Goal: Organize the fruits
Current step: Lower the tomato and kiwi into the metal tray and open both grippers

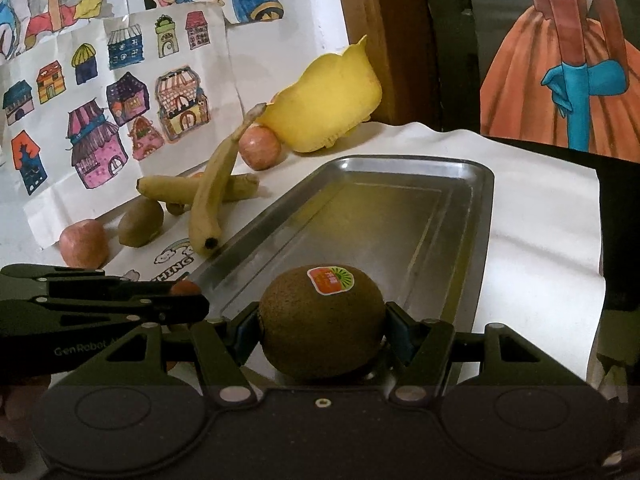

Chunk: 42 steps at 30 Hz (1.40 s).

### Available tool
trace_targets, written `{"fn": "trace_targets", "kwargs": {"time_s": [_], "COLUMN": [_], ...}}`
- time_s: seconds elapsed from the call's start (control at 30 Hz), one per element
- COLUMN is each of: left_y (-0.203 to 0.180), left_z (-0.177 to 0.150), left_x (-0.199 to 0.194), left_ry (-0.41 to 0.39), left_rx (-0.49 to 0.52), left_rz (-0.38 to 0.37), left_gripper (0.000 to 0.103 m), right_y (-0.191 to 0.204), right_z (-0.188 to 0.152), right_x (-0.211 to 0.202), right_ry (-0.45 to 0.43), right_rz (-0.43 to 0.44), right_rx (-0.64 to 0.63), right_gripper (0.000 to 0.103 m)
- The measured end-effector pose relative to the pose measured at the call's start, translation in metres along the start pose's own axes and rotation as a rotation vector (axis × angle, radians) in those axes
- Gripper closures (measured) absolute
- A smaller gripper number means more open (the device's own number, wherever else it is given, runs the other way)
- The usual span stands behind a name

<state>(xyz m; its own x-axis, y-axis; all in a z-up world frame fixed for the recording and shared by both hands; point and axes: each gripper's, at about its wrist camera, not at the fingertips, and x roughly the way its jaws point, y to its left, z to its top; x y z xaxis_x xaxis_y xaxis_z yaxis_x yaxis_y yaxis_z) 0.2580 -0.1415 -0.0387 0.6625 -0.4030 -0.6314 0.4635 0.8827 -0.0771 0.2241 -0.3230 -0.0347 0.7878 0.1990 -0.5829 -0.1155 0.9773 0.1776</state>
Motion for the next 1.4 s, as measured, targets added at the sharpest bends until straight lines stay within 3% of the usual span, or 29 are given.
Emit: {"fn": "trace_targets", "kwargs": {"time_s": [0.23, 0.33, 0.37, 0.47, 0.57, 0.7, 0.77, 0.9, 1.13, 1.4], "left_y": [-0.002, -0.002, -0.001, 0.0, 0.004, 0.013, 0.019, 0.031, 0.055, 0.085], "left_z": [0.0, -0.001, -0.001, -0.001, 0.0, -0.003, -0.006, -0.014, -0.032, -0.062], "left_x": [0.001, -0.002, -0.004, -0.015, -0.027, -0.048, -0.063, -0.093, -0.145, -0.194], "left_ry": [0.005, 0.002, -0.001, -0.027, -0.049, -0.079, -0.107, -0.158, -0.233, -0.277], "left_rx": [-0.005, -0.013, -0.015, -0.028, -0.043, -0.078, -0.098, -0.135, -0.182, -0.22], "left_rz": [0.0, -0.001, -0.005, 0.014, 0.028, 0.055, 0.075, 0.125, 0.208, 0.259], "left_gripper": [0.077, 0.072, 0.069, 0.043, 0.039, 0.021, 0.015, 0.005, 0.0, 0.0], "right_y": [0.002, 0.001, 0.001, 0.003, 0.006, 0.016, 0.022, 0.037, 0.078, 0.139], "right_z": [0.002, 0.001, 0.0, -0.001, -0.001, 0.0, -0.001, -0.003, -0.011, -0.02], "right_x": [-0.007, -0.01, -0.012, -0.02, -0.032, -0.049, -0.06, -0.084, -0.125, -0.168], "right_ry": [-0.036, -0.036, -0.037, -0.052, -0.077, -0.108, -0.125, -0.153, -0.15, -0.105], "right_rz": [-0.006, -0.008, -0.01, -0.012, -0.013, -0.011, -0.011, -0.004, 0.002, 0.078], "right_rx": [-0.027, -0.022, -0.021, -0.018, -0.024, -0.035, -0.04, -0.056, -0.109, -0.138], "right_gripper": [0.033, 0.029, 0.028, 0.023, 0.017, 0.011, 0.004, 0.001, 0.001, 0.001]}}
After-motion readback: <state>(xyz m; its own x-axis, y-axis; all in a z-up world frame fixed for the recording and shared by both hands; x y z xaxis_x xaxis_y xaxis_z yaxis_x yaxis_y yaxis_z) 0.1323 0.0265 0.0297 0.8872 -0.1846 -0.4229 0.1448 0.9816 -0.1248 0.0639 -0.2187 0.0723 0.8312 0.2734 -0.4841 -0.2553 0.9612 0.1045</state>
